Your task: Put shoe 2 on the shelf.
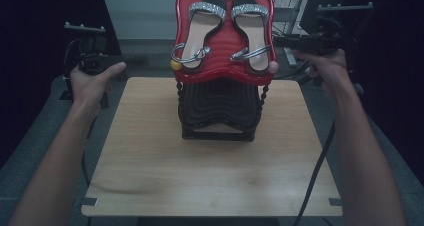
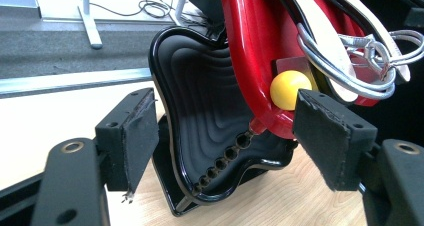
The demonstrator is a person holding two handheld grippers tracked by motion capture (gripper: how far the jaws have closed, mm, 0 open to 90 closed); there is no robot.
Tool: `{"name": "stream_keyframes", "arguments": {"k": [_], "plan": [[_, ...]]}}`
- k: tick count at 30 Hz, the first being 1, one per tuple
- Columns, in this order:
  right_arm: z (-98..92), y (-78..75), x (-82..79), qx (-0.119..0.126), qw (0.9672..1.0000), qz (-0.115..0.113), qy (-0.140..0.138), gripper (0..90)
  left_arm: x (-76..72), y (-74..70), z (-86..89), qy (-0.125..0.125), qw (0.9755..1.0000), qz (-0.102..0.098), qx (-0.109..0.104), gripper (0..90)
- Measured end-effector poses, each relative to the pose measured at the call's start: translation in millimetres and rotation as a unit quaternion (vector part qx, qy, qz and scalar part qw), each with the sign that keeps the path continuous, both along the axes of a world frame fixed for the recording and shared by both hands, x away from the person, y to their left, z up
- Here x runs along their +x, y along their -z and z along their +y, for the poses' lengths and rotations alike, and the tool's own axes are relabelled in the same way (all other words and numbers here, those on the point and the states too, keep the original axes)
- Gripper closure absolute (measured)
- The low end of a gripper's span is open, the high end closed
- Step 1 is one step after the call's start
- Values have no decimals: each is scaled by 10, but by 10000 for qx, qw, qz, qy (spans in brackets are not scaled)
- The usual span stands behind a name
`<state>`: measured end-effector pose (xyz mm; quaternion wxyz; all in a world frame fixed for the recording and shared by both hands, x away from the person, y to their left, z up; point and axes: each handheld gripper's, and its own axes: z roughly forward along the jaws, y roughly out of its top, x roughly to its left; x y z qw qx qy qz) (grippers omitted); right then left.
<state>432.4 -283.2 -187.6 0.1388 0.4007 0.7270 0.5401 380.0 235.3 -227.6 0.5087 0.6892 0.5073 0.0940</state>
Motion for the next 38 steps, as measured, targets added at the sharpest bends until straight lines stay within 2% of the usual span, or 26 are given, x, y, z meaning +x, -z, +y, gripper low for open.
{"name": "stream_keyframes", "arguments": {"k": [1,2,3,5,6,9,11,13,14,16,17,19,20,21,24,27,35,38], "plan": [[-129,38,-55,64,10000,-21,22,443,0,12,-4,-16,10000,11,5,262],[-129,38,-55,64,10000,-21,22,443,0,12,-4,-16,10000,11,5,263],[-257,102,-99,74,10000,-7,65,441,-1,19,-10,-17,10000,22,2,263],[-319,142,-119,71,9999,-10,85,440,-4,31,-17,-8,10000,20,18,263],[-429,223,-163,88,9999,1,125,438,-5,43,-19,-16,10000,22,9,262],[-558,350,-233,122,9998,-1,127,435,-2,62,-24,-17,10000,32,32,262],[-583,396,-252,91,9999,-8,125,429,0,70,-29,-17,10000,29,65,262],[-644,532,-292,33,10000,10,86,424,1,84,-38,-6,10000,30,73,260],[-644,532,-292,33,10000,10,86,424,-1,91,-38,-1,10000,28,80,260],[-700,683,-318,70,10000,40,35,424,2,119,-31,-27,10000,40,71,260],[-700,683,-318,70,10000,40,35,424,2,119,-31,-27,10000,40,71,260],[-742,853,-320,78,9998,149,62,425,9,146,-20,-40,9999,57,77,261],[-742,853,-320,78,9998,149,62,425,9,146,-20,-40,9999,57,77,260],[-768,954,-314,74,9997,235,89,425,15,157,-16,-51,9999,77,82,260],[-798,1063,-291,87,9994,321,125,426,24,165,-9,-67,9999,79,89,261],[-813,1085,-275,101,9993,324,146,427,24,165,-11,-74,9999,77,90,260],[-782,1009,-306,64,9996,251,82,427,19,172,-30,-73,9999,66,102,261],[-783,1034,-319,86,9997,204,51,422,13,186,-33,-79,9999,65,93,261]]}}
